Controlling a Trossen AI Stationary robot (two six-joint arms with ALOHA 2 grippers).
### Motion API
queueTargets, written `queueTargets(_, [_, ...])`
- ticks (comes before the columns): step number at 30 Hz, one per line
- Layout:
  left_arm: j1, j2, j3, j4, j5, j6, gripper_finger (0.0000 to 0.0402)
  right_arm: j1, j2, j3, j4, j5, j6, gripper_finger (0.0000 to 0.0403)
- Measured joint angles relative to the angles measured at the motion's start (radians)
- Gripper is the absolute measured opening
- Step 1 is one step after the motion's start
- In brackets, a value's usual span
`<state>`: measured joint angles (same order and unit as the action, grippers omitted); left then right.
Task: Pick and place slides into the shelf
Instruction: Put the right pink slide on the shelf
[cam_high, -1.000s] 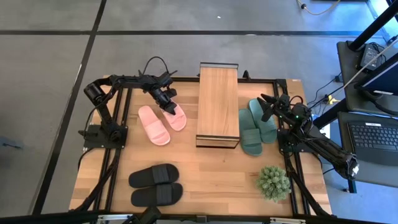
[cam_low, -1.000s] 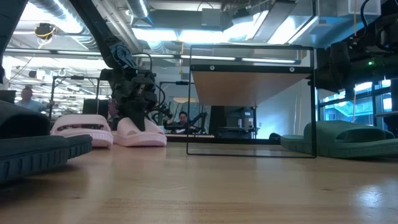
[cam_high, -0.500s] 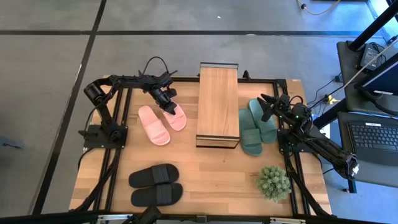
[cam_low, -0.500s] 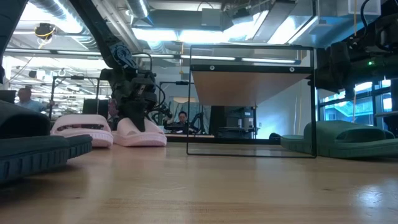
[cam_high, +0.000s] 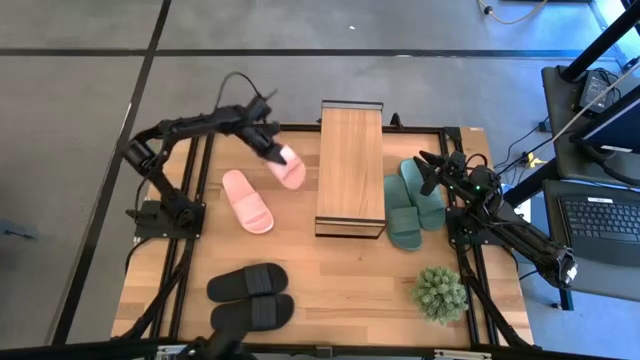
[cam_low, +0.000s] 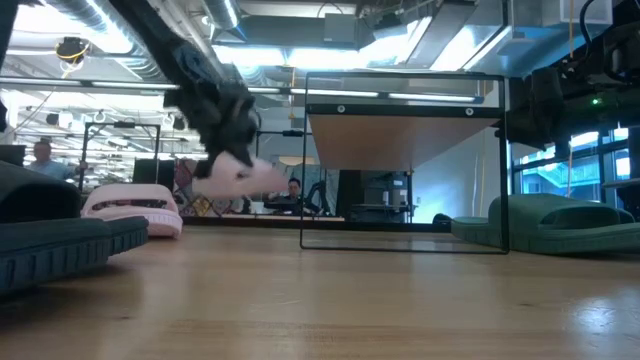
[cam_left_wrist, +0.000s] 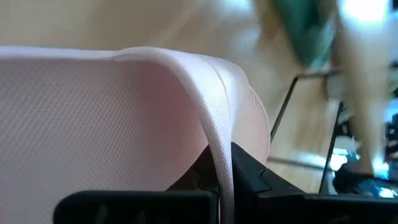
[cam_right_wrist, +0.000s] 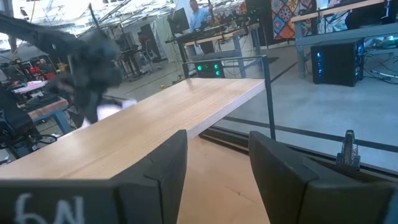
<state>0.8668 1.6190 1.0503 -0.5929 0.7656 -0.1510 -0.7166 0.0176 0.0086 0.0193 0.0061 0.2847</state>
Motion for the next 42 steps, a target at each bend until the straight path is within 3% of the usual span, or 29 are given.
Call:
queueTargets(5, [0.026, -0.108, 0.11, 0.033, 0.005, -0.056, 0.0003, 0.0, 0.0, 0.0, 0.0, 0.0, 0.0, 0.0173])
queueTargets(9, [0.015, -0.14, 0.205, 0.14, 0.032, -0.221, 0.0003, 0.0, 0.0, 0.0, 0.0, 0.0, -0.001, 0.0173])
queueTargets(13, [-0.014, -0.12, 0.351, 0.209, 0.052, -0.383, 0.0003, 0.0, 0.0, 0.0, 0.0, 0.0, -0.001, 0.0173])
queueTargets(23, [-0.137, -0.022, 0.64, 0.205, -0.043, -0.548, 0.0003, 0.0, 0.0, 0.0, 0.0, 0.0, 0.001, 0.0173])
queueTargets(29, [-0.199, 0.066, 0.713, 0.207, -0.11, -0.559, 0.0003, 0.0, 0.0, 0.0, 0.0, -0.002, 0.099, 0.0173])
queueTargets(34, [-0.21, 0.166, 0.721, 0.215, -0.145, -0.685, 0.0004, 0.0, 0.0, 0.0, -0.002, -0.029, 0.155, 0.0173])
queueTargets(39, [-0.21, 0.233, 0.721, 0.316, -0.141, -0.766, 0.0006, 0.0, 0.0, 0.0, -0.002, -0.034, 0.174, 0.0173])
queueTargets(42, [-0.224, 0.25, 0.721, 0.374, -0.202, -0.823, 0.0004, 0.0, 0.0, 0.0, -0.002, -0.034, 0.182, 0.0173])
